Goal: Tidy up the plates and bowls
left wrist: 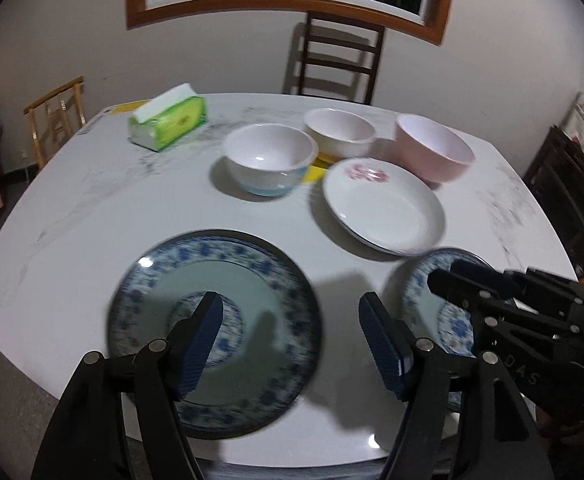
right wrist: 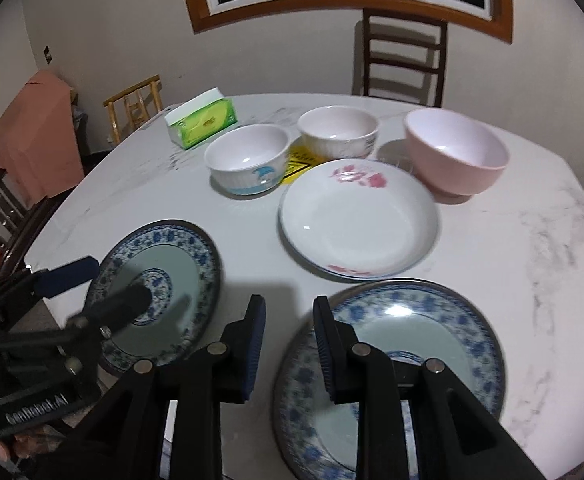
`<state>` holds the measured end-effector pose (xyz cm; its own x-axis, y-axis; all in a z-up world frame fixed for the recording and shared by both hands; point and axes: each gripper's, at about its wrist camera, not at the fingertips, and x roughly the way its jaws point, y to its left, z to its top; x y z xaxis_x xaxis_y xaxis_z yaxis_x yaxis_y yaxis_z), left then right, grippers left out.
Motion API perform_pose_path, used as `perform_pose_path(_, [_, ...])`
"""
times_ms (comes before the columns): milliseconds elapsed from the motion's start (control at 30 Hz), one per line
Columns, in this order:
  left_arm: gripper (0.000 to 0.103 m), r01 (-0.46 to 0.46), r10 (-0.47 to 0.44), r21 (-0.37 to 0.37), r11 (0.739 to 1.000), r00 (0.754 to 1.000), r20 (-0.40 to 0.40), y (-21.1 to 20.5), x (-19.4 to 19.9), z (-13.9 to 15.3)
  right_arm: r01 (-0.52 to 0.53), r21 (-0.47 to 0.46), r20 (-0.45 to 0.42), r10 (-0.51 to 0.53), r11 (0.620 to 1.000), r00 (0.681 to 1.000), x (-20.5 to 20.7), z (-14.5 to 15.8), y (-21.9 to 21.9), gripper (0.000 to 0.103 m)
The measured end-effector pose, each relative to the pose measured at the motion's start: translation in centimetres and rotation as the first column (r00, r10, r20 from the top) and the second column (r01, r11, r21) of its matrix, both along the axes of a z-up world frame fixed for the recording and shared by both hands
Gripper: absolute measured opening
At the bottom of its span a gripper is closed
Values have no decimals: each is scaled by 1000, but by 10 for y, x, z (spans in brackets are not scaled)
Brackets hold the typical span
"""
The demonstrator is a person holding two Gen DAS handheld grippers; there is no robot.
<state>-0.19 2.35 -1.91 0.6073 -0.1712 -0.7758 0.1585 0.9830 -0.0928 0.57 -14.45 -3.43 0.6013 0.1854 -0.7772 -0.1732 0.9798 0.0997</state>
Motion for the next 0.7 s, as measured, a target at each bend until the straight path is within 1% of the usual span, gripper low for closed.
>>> perform_pose_path(133, [68, 20, -20, 5, 1000, 1000, -10, -16, -6, -7, 39, -26, 23, -38, 999, 999, -9, 4, -15, 32])
perform_pose_path(367, [69, 24, -24, 11, 1000, 999, -30, -32, -10, -19, 64, -45, 17, -63, 997, 998, -22, 1, -35, 32])
perform_pose_path(467, [69, 27, -26, 11, 1000, 999, -41, -38, -12, -23, 71, -72, 11, -71, 995, 997, -24, -3, -42, 32])
perform_pose_path(700, [70, 43, -42, 22, 999, 998, -49, -50, -13, -27, 89, -58, 7, -89, 994, 996, -32, -6, -61, 32])
